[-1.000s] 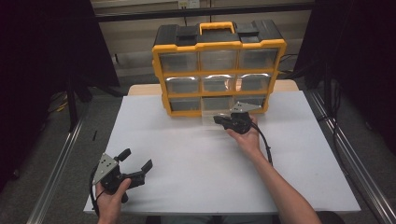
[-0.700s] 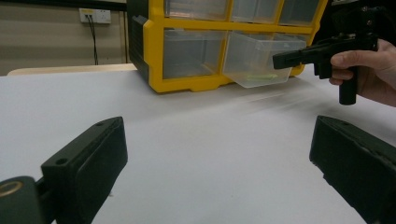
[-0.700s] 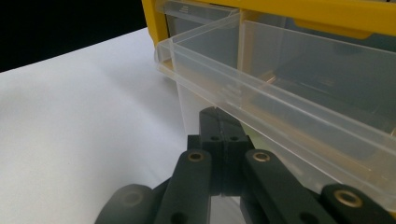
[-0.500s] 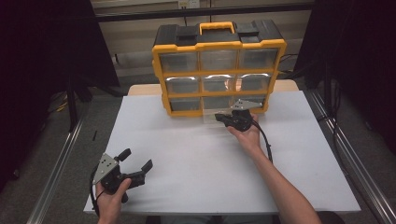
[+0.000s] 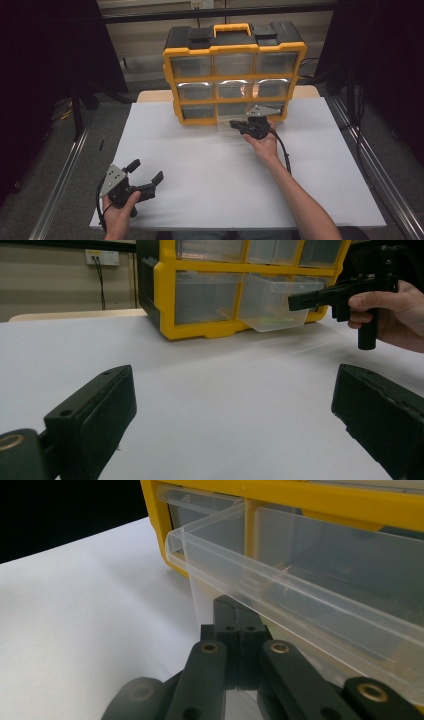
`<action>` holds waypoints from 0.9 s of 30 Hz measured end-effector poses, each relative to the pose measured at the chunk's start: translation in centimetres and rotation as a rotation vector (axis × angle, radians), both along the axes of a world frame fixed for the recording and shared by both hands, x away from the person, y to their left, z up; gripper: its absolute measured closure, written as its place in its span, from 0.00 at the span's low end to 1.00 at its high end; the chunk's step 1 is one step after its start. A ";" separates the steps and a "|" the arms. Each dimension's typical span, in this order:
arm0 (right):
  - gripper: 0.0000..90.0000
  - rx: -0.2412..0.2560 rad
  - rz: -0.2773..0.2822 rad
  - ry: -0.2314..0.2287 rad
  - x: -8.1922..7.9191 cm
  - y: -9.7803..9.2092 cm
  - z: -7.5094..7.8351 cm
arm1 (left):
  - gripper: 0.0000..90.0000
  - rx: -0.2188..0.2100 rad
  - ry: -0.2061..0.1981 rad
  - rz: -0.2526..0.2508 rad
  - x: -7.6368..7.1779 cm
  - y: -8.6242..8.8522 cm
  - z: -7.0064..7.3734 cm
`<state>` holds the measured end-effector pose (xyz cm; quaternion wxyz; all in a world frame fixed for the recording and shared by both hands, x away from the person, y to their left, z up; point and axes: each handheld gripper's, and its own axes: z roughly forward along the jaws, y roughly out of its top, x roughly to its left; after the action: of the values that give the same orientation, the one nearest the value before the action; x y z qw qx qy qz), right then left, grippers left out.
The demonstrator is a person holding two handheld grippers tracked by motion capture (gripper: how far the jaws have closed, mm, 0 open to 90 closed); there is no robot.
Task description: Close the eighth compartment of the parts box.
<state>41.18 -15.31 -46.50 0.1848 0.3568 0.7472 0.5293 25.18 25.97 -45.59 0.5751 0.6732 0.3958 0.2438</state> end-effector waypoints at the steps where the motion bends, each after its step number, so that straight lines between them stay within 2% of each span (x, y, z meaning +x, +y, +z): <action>1: 1.00 0.002 0.006 -0.004 0.1 0.0 0.0 | 0.05 0.011 0.000 -0.002 0.0 0.1 0.0; 2: 1.00 0.000 0.003 -0.004 0.1 0.0 0.0 | 0.05 -0.003 0.000 0.003 0.0 0.0 0.0; 8: 1.00 0.013 -0.002 -0.002 0.3 0.1 -0.1 | 0.05 -0.002 -0.001 0.001 0.0 0.1 0.0; 9: 1.00 0.012 -0.005 -0.002 0.3 0.1 -0.1 | 0.05 0.014 0.000 -0.002 0.0 0.1 0.0; 10: 1.00 0.013 -0.010 -0.003 0.3 0.1 -0.1 | 0.05 -0.005 0.000 0.006 0.0 -0.1 0.0; 11: 1.00 0.014 -0.008 -0.003 0.4 0.1 -0.1 | 0.05 0.010 0.000 -0.004 0.0 0.0 0.0; 14: 1.00 0.018 -0.007 -0.002 0.5 0.2 -0.1 | 0.05 0.014 0.002 -0.005 0.0 0.0 -0.1; 17: 1.00 0.015 -0.004 -0.008 0.6 0.3 -0.1 | 0.05 -0.005 0.000 0.005 0.0 -0.1 0.0; 21: 1.00 0.009 -0.003 -0.010 0.8 0.4 -0.1 | 0.05 0.018 -0.002 -0.004 0.0 -0.1 0.0; 22: 1.00 0.009 -0.002 -0.009 0.8 0.4 -0.1 | 0.05 0.003 0.002 -0.006 0.0 -0.2 -0.1; 24: 1.00 0.007 -0.008 -0.013 0.9 0.5 -0.1 | 0.05 0.024 -0.002 -0.012 0.0 -0.1 0.0; 27: 1.00 0.010 -0.005 -0.011 1.0 0.5 -0.2 | 0.05 0.008 -0.001 -0.009 -0.1 -0.2 0.0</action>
<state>42.22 -14.83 -46.67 0.1882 0.3567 0.7427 0.5345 25.11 25.78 -45.60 0.5737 0.6771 0.3916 0.2430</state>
